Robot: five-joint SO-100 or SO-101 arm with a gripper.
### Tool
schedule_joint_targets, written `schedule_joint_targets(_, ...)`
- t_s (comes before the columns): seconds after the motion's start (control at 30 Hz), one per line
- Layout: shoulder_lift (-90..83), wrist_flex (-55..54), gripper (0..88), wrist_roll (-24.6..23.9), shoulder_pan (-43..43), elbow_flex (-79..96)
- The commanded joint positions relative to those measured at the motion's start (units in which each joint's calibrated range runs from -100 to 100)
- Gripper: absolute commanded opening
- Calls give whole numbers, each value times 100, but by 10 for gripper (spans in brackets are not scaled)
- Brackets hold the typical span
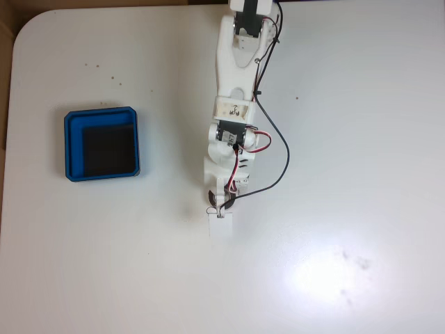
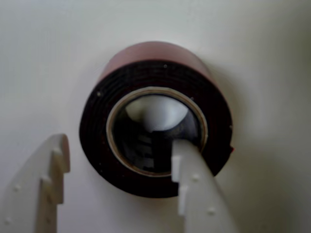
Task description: Pick the red roll and drop it in the blue box
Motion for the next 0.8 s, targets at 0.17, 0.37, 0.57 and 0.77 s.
schedule_joint_targets(0.17,-37,2,195,-27,-9,-378)
schedule_joint_targets(0.37,-20,2,195,25,-9,-378)
schedule_joint_targets(0.57,214,-31,195,25,-9,-387)
schedule_joint_targets(0.77,231,-31,194,34,-9,-378)
